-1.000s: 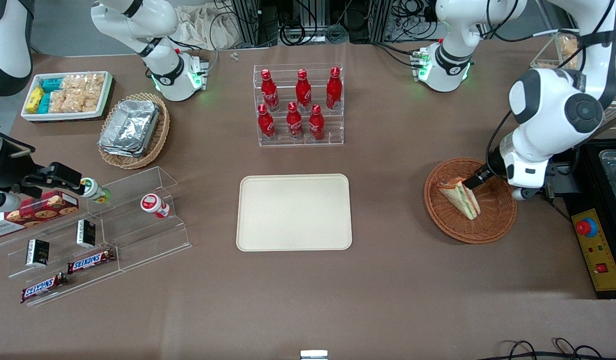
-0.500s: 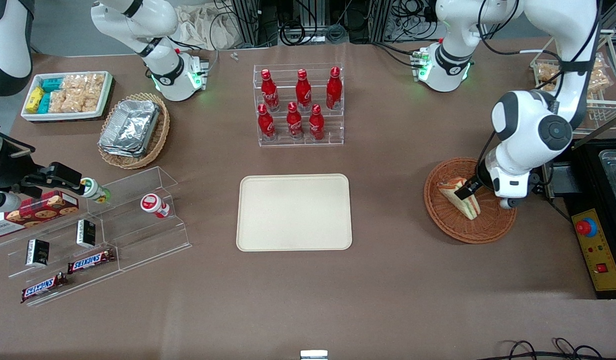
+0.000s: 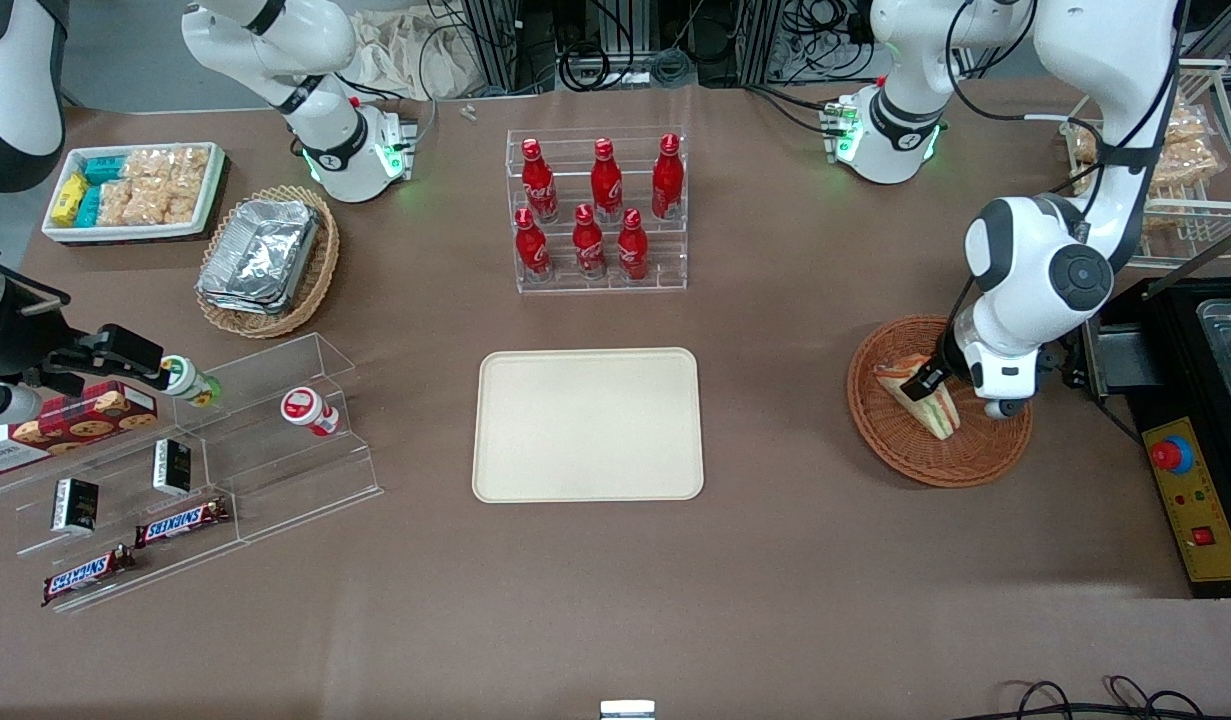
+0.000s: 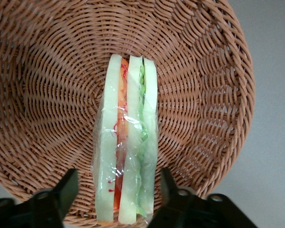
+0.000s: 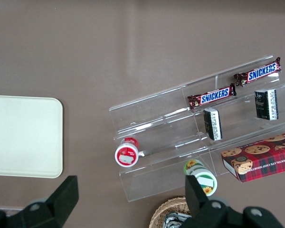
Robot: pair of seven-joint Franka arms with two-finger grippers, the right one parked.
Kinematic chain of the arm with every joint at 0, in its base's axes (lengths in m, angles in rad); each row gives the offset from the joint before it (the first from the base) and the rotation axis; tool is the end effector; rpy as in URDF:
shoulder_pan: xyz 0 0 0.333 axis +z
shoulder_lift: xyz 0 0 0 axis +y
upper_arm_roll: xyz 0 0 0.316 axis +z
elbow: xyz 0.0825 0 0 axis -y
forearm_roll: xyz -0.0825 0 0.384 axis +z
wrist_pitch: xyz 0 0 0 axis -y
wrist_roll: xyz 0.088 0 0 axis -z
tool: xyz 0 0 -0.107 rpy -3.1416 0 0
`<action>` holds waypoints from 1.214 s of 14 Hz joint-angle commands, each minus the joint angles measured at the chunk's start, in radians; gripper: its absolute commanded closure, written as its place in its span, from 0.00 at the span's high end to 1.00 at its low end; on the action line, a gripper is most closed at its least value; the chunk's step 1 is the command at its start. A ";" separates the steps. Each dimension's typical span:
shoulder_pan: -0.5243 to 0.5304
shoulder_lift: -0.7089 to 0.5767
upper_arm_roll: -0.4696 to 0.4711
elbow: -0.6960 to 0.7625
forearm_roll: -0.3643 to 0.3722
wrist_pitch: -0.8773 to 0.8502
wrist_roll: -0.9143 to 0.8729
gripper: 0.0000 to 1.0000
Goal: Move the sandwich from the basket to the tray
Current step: 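Lift the sandwich out of the basket with the left gripper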
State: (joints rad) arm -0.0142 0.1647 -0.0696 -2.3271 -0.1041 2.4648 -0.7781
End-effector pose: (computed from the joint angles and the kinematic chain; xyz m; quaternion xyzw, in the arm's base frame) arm 0.5145 -0.0433 0.2662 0.9247 0.3786 -0.0280 0.0287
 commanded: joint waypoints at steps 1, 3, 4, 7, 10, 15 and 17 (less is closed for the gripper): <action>-0.012 -0.004 0.005 -0.009 -0.006 0.033 -0.030 0.00; -0.013 -0.019 0.004 -0.006 -0.003 0.019 -0.046 0.00; -0.015 -0.045 0.004 -0.005 0.001 -0.010 -0.047 0.00; -0.010 -0.152 0.005 0.114 0.003 -0.302 -0.038 0.00; -0.007 -0.151 0.008 0.364 0.039 -0.626 -0.033 0.00; -0.006 -0.125 0.007 0.566 0.038 -0.811 0.046 0.00; -0.016 -0.110 0.001 0.598 0.037 -0.849 0.144 0.00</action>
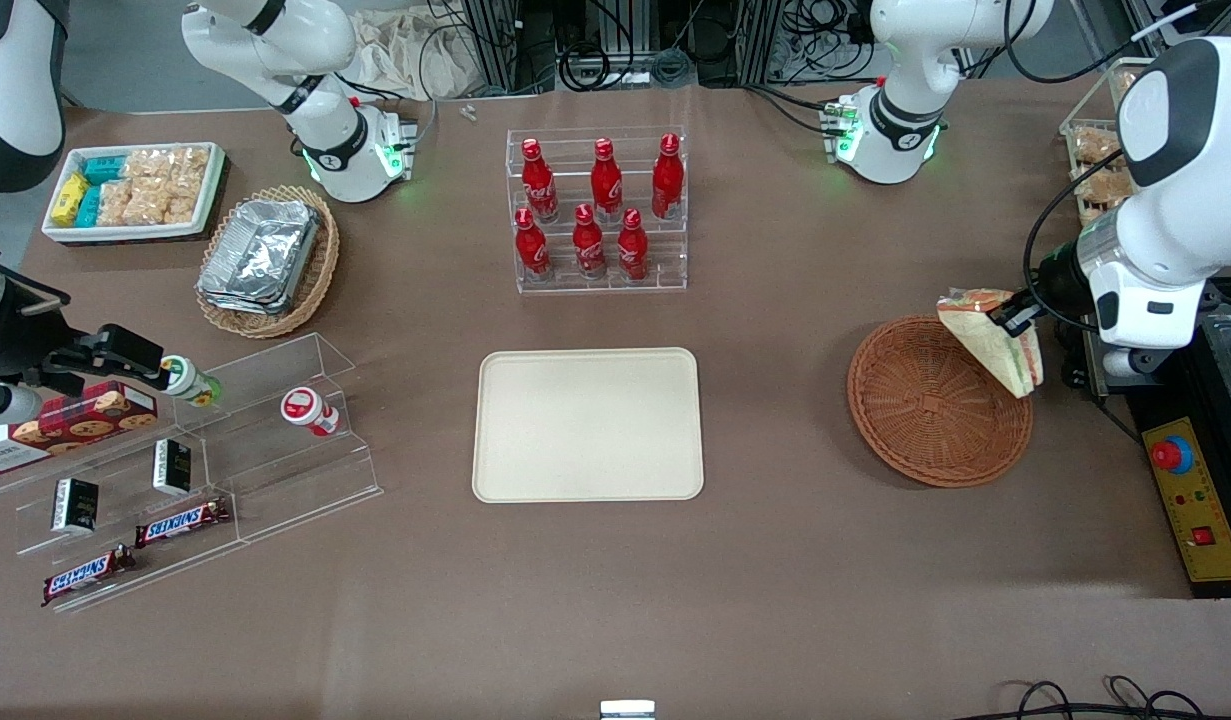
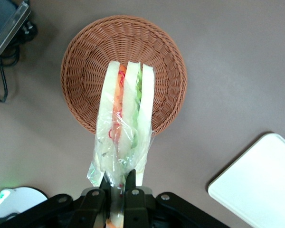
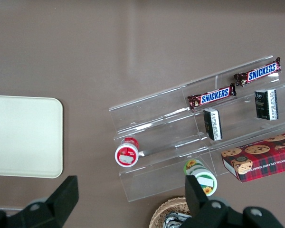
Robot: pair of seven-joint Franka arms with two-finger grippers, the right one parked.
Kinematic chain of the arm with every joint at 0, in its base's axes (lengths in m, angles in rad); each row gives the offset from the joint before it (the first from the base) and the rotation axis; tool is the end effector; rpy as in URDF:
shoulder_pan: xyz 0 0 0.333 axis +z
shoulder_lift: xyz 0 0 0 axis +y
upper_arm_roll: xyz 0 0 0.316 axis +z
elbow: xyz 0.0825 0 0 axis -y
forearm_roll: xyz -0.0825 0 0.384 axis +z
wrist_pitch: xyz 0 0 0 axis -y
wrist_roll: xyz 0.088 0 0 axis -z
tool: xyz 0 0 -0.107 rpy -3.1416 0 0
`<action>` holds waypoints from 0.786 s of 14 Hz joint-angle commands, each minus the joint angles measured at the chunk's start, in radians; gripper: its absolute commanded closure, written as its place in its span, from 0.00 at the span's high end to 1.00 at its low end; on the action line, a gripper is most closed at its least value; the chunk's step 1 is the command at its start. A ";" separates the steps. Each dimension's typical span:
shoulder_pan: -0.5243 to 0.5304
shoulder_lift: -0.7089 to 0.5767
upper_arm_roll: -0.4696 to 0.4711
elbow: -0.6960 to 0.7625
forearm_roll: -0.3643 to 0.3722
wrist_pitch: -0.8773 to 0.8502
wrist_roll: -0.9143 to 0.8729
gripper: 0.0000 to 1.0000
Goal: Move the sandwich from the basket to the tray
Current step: 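Lift the sandwich out of the basket with the left gripper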
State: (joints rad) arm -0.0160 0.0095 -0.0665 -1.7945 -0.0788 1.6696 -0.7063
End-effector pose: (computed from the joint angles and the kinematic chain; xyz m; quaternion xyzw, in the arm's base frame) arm 0.5486 -0.0530 0.5222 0.9469 0.3121 -0.0770 0.0104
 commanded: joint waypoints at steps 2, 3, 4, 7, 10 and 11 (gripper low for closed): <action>-0.039 0.082 -0.048 0.121 0.011 -0.100 0.093 0.00; -0.041 0.105 -0.068 0.147 0.010 -0.105 0.088 0.00; -0.041 0.127 -0.099 0.170 0.002 -0.109 0.085 0.00; -0.041 0.162 -0.203 0.208 0.007 -0.108 0.084 0.00; -0.068 0.196 -0.275 0.224 0.011 -0.094 0.087 0.00; -0.096 0.213 -0.282 0.236 0.013 -0.076 0.088 0.00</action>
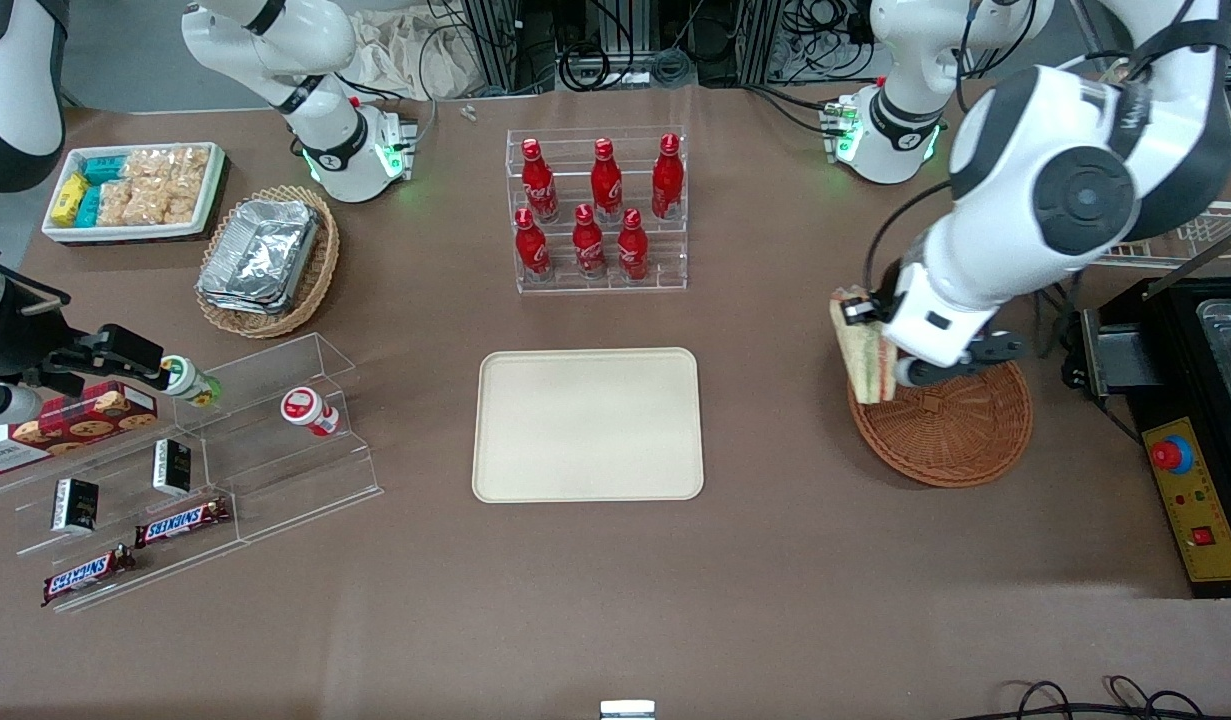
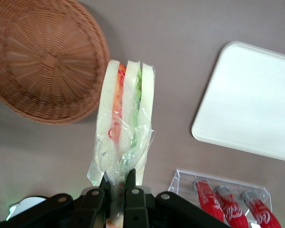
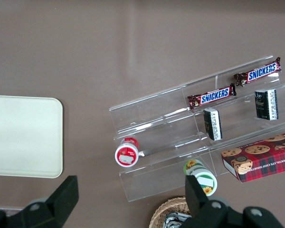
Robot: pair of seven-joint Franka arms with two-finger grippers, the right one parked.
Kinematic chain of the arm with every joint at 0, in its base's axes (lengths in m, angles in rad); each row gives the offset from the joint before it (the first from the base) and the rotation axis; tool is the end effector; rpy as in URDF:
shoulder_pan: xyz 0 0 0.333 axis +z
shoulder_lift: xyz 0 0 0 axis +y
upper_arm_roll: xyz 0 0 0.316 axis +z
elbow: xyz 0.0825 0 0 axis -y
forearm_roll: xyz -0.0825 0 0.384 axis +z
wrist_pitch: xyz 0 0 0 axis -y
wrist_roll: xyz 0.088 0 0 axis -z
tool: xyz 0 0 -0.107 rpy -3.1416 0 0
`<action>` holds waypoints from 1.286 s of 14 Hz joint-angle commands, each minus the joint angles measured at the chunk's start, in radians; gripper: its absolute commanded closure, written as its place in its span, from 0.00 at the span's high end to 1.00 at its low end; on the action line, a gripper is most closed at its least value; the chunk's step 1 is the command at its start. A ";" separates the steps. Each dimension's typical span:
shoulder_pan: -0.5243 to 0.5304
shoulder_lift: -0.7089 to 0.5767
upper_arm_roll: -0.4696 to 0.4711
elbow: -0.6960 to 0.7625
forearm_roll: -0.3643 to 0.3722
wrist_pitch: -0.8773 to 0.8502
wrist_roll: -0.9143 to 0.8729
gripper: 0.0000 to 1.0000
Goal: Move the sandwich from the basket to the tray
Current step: 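Carry the sandwich over the cream tray with the left gripper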
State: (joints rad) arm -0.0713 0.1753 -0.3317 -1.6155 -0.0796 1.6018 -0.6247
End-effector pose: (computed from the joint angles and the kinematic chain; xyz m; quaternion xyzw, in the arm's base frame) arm 0.5481 -0.2286 0.5109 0.9870 0.1145 -0.1114 0.0152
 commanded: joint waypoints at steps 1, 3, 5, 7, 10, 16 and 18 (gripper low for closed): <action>-0.076 0.068 -0.016 0.062 0.038 0.018 0.008 0.00; -0.161 0.110 -0.016 0.062 0.086 0.064 0.002 0.00; -0.214 0.144 -0.016 0.062 0.086 0.133 -0.015 0.00; -0.239 0.191 -0.016 0.057 0.092 0.232 -0.108 0.00; -0.271 0.288 -0.015 0.060 0.092 0.364 -0.187 0.00; -0.312 0.423 -0.012 0.055 0.115 0.530 -0.274 0.00; -0.312 0.452 -0.012 0.054 0.144 0.570 -0.276 0.00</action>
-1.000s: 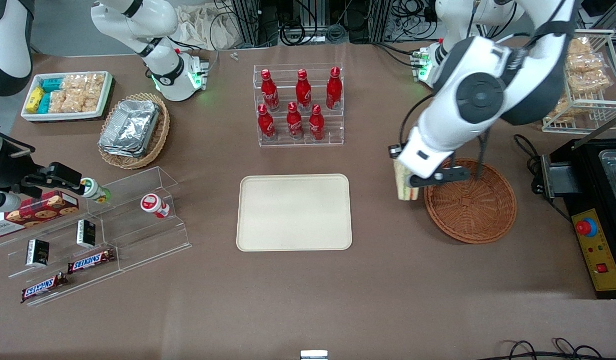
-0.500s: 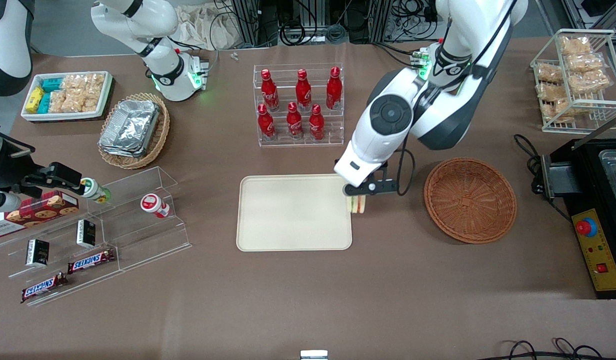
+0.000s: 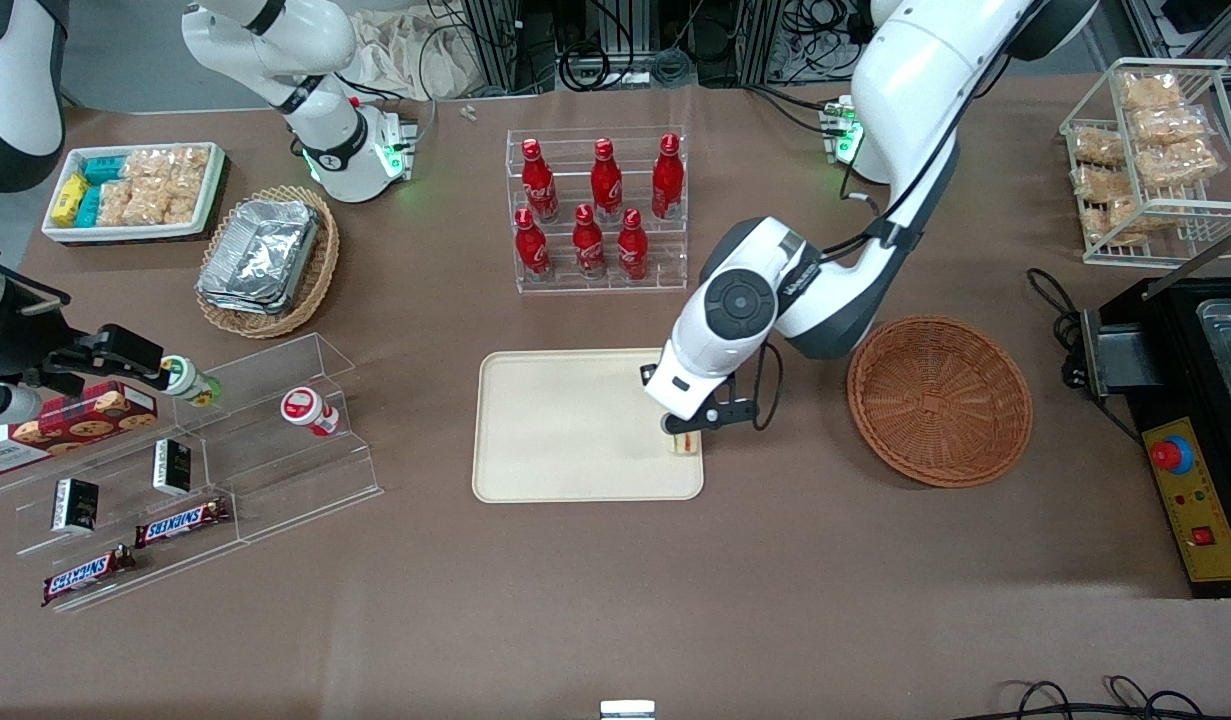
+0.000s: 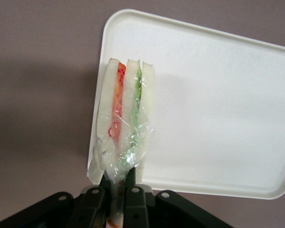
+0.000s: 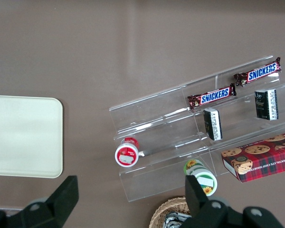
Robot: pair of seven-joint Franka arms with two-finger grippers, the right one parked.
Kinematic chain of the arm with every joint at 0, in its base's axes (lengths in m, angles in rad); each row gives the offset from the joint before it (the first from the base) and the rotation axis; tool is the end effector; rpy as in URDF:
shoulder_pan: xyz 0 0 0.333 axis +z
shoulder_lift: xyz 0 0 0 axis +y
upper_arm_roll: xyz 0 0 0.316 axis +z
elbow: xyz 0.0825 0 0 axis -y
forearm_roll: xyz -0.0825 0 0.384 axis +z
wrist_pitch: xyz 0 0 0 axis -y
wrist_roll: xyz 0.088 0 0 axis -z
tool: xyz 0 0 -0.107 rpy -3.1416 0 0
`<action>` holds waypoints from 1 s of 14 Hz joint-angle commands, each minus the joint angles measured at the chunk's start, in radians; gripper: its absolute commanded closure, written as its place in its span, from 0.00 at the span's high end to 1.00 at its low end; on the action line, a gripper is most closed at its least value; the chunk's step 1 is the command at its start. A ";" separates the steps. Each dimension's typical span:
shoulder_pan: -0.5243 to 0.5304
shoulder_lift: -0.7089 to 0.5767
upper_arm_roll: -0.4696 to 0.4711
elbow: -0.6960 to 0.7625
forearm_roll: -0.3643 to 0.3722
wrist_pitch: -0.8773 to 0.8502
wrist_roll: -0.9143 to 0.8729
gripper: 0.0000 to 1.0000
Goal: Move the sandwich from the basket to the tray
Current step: 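Lower the sandwich onto the tray and open the left gripper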
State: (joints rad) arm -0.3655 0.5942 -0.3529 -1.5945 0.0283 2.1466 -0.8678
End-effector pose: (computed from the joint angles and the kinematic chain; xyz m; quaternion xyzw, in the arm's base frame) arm 0.5420 -0.4281 0.3033 0.9919 0.0942 -0.0633 0.0577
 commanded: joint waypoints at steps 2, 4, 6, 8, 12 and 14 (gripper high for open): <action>-0.023 0.061 0.009 0.030 0.042 0.049 -0.019 0.00; -0.029 0.062 0.009 0.021 0.059 0.047 -0.017 0.01; -0.027 0.061 0.009 0.019 0.068 0.041 -0.016 0.77; -0.023 0.046 0.009 0.021 0.068 0.015 -0.020 1.00; -0.001 -0.091 0.009 0.018 0.065 -0.218 -0.016 1.00; 0.017 -0.187 0.009 -0.013 0.065 -0.305 -0.004 1.00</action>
State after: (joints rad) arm -0.3649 0.5264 -0.3483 -1.5546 0.0786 1.9156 -0.8726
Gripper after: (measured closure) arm 0.035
